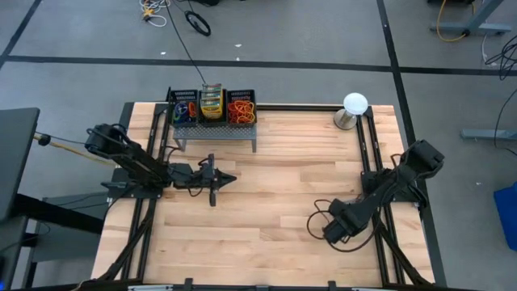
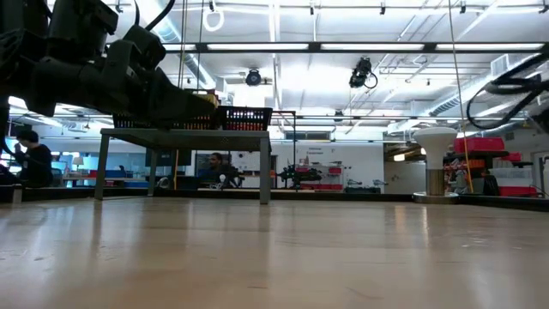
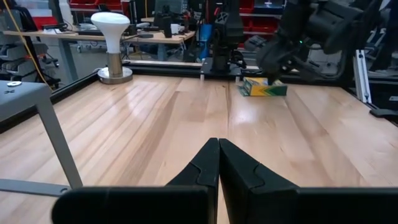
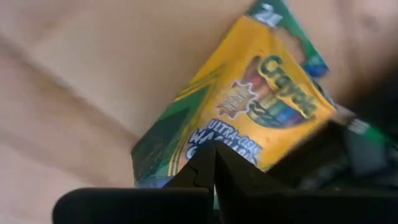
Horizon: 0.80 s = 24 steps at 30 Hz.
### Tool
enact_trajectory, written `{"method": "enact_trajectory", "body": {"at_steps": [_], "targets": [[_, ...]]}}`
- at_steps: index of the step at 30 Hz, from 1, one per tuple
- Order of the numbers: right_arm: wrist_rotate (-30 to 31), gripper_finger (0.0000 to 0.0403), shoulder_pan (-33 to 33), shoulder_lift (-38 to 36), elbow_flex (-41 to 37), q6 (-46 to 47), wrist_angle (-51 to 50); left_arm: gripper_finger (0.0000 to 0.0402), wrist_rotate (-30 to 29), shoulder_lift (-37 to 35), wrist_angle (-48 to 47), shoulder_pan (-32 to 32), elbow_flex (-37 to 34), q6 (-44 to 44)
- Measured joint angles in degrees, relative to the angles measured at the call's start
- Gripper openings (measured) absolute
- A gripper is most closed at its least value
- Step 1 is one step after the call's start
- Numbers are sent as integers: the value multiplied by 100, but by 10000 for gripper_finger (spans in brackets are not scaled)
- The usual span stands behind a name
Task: Pick & Place Office Desk Supplies
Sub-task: Put the yellow crayon box into the middle black bin
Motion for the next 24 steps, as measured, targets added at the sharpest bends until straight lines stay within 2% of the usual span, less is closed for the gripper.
{"method": "enact_trajectory", "body": {"at_steps": [6,10,13,18,21,24], "targets": [[367,6,-86,-48,22,-348,804,12,0,0,49,0,0,1],[1022,7,-242,-148,91,-562,1020,11,0,0,74,0,0,2],[1468,7,-471,-301,133,-901,1594,11,0,0,81,0,0,7],[1619,10,-1057,-339,144,-1744,2374,11,0,0,77,0,0,23],[1569,30,-1391,-339,283,-2441,2038,11,38,0,72,1,0,16],[1626,68,-1638,-342,565,-3058,1187,11,63,0,70,0,0,2]]}}
